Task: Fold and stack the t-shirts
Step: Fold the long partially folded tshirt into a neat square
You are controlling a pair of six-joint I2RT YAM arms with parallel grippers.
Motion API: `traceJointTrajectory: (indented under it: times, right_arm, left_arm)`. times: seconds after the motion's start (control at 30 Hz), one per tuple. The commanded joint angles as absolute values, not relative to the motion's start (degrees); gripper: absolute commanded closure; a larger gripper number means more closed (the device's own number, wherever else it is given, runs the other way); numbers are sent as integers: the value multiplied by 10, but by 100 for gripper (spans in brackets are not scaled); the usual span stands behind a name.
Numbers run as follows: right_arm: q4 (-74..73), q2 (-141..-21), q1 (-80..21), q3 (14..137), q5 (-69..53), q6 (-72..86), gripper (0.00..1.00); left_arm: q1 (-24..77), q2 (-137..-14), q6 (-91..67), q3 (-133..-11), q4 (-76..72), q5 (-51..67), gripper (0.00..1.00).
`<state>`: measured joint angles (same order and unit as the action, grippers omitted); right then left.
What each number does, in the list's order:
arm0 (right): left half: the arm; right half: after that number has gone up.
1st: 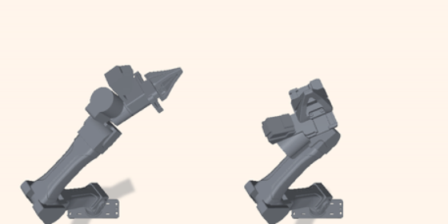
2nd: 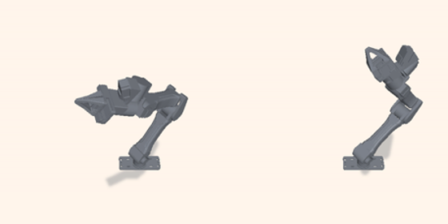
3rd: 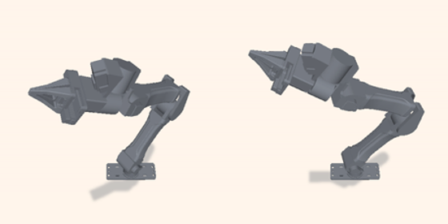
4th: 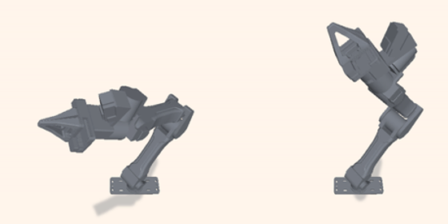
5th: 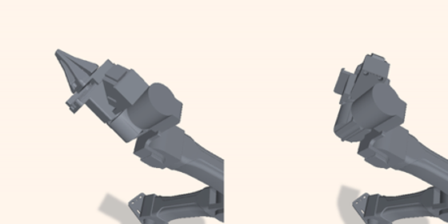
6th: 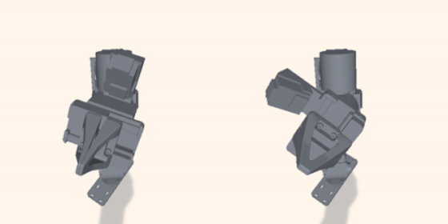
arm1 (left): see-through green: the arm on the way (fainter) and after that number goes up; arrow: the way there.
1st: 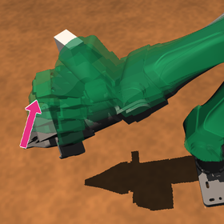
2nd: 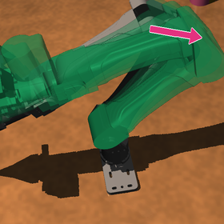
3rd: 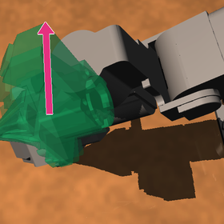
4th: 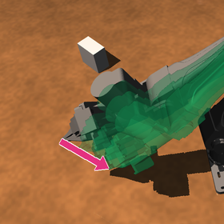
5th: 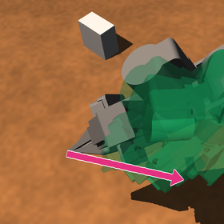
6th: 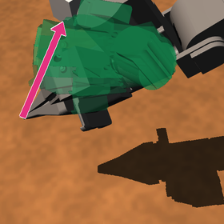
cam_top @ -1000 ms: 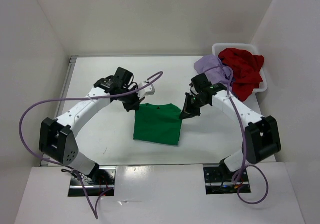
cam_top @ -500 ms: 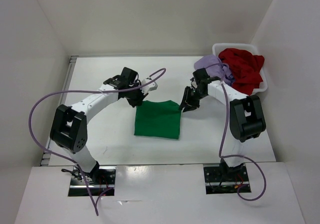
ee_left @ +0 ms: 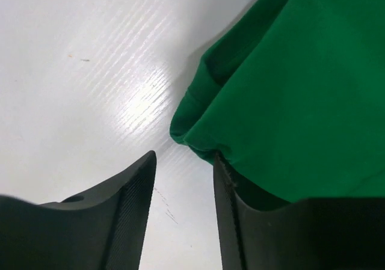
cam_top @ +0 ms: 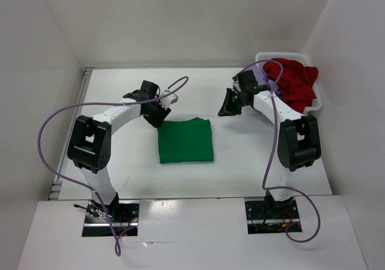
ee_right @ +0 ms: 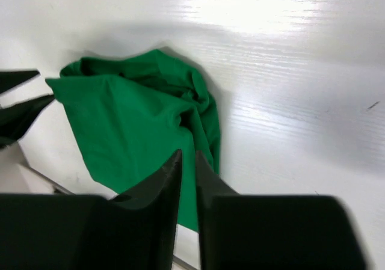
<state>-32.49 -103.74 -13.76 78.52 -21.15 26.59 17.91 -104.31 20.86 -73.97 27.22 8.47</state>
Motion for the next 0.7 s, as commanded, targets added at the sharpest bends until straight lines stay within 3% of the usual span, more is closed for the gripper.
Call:
traceJointTrajectory:
  times: [0.0, 0.03, 0.3, 0.5, 0.67]
  right_arm:
    - [-293, -963, -157, 748, -200, 250, 88]
    - [-287, -957, -172, 733, -200, 250, 100]
    - [-257, -1040, -216, 754, -205, 270, 100]
    - [-268, -1124, -216, 817, -167, 270, 100]
    - [-269, -1142, -210, 824, -160, 270, 100]
  left_arm:
    - [184, -1033, 173, -744, 256, 69, 48]
    - [184, -1033, 167, -750, 264, 69, 48]
    - [217, -962, 161, -767, 272, 97, 43]
    - [201, -1017, 135, -737, 247, 96, 40]
    - [156, -1045, 123, -737, 229, 75, 44]
